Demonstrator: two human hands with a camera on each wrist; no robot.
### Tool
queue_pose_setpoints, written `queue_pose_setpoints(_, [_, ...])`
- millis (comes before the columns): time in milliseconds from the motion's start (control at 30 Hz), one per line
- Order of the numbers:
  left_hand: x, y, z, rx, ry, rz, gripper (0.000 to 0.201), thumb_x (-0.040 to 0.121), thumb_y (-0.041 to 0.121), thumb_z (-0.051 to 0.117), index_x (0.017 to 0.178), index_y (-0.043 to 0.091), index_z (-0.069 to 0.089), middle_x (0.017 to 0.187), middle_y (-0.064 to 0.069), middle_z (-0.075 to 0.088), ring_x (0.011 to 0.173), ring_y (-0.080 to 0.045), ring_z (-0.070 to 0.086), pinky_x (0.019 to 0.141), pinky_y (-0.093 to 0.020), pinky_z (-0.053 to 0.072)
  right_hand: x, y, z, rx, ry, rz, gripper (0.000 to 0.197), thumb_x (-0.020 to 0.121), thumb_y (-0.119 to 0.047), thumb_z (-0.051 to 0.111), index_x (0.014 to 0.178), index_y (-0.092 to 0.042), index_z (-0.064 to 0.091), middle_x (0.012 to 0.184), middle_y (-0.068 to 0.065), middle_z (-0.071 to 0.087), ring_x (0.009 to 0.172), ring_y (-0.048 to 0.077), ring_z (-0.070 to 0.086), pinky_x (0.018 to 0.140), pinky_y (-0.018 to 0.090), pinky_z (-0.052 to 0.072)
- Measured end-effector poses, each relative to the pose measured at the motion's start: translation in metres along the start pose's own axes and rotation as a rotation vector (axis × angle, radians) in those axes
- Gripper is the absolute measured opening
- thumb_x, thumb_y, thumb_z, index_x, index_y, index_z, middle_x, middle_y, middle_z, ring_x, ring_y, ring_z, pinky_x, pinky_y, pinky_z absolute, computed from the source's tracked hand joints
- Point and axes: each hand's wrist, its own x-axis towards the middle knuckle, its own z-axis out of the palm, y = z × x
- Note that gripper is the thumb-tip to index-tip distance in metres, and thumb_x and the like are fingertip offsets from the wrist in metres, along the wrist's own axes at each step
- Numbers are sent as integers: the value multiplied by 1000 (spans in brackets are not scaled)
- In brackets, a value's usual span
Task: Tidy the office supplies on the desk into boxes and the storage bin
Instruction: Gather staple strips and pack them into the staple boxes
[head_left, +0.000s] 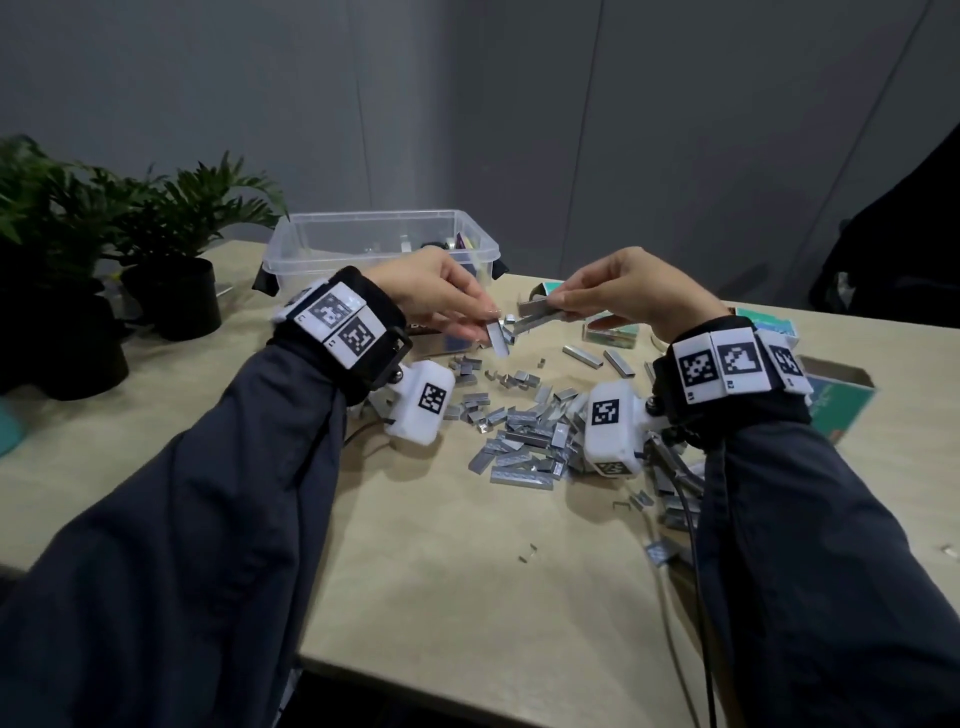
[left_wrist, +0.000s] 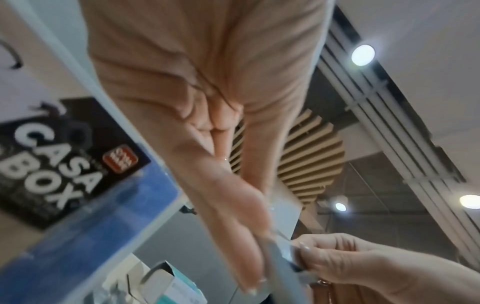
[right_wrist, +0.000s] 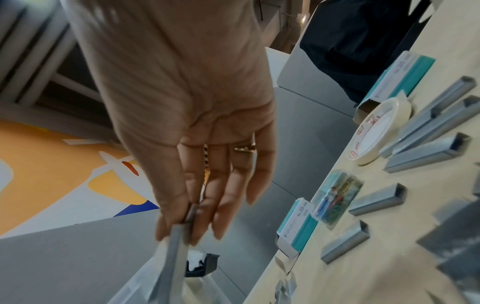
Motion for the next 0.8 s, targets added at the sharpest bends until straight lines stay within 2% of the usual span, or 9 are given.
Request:
queue_pose_setpoints(67, [2,-7,6,-119,79,5,3,82,-2,67,84,-4,68,76,-15,72,65,-15,72,60,-16,57,0,0,0,16,-12,19,22,87,-25,73,100,-7,75,87,0,77,78,5,70,87,30,52])
queue_pose_setpoints(167, [6,-18,15,-260,205,39,2,83,-5,65,81,-6,64,82,-19,67,62,-16,71,60,-18,58,-1,2,-2,-11,-109,52,25,92,-25,67,106,-5,71,95,-2,77,90,9,73,93,35,49])
queue_pose_setpoints(233, [8,-20,19,-356,268,80,5,85,-7,63,80,-6,62,81,-18,66,60,-15,71,57,-17,57,0,3,-1,-27,-136,63,25,93,-27,66,106,-7,71,98,-4,76,94,9,72,90,34,47])
queue_pose_setpoints(300, [8,-18,21,-420,307,103,7,85,-7,63,79,-4,61,83,-19,66,61,-15,71,59,-17,57,2,4,2,6,-93,64,22,90,-27,69,102,-9,73,96,-2,75,89,6,70,84,29,49])
queue_pose_setpoints(367, [8,-16,24,-488,312,111,7,85,-7,64,79,-3,61,85,-19,67,63,-17,72,61,-19,58,4,5,5,80,-60,63,15,89,-23,70,94,-10,74,90,3,74,80,5,68,75,23,53])
queue_pose_setpoints(433, [6,-14,27,-576,307,119,3,84,-8,63,83,-5,61,84,-19,67,65,-19,72,61,-19,59,5,6,7,139,-51,66,11,88,-19,71,92,-9,74,88,7,74,78,8,69,71,21,56])
queue_pose_setpoints(567, [4,-14,33,-734,271,125,3,85,-9,60,89,-8,61,83,-20,70,71,-24,73,65,-22,60,6,6,9,234,-20,43,11,86,-12,72,92,-3,72,90,13,74,75,11,73,71,20,58])
queue_pose_setpoints(700, [3,-16,40,-809,210,132,8,80,-5,65,86,-5,60,86,-22,71,77,-26,73,76,-29,59,3,5,12,280,25,-12,13,82,-9,75,88,2,70,86,17,74,72,14,73,70,22,60])
queue_pose_setpoints(800, [3,-15,43,-872,211,142,6,82,-6,64,85,-4,60,84,-20,72,77,-25,73,78,-29,58,1,4,12,271,56,-93,15,78,-5,78,89,3,71,86,19,74,74,18,74,70,23,60])
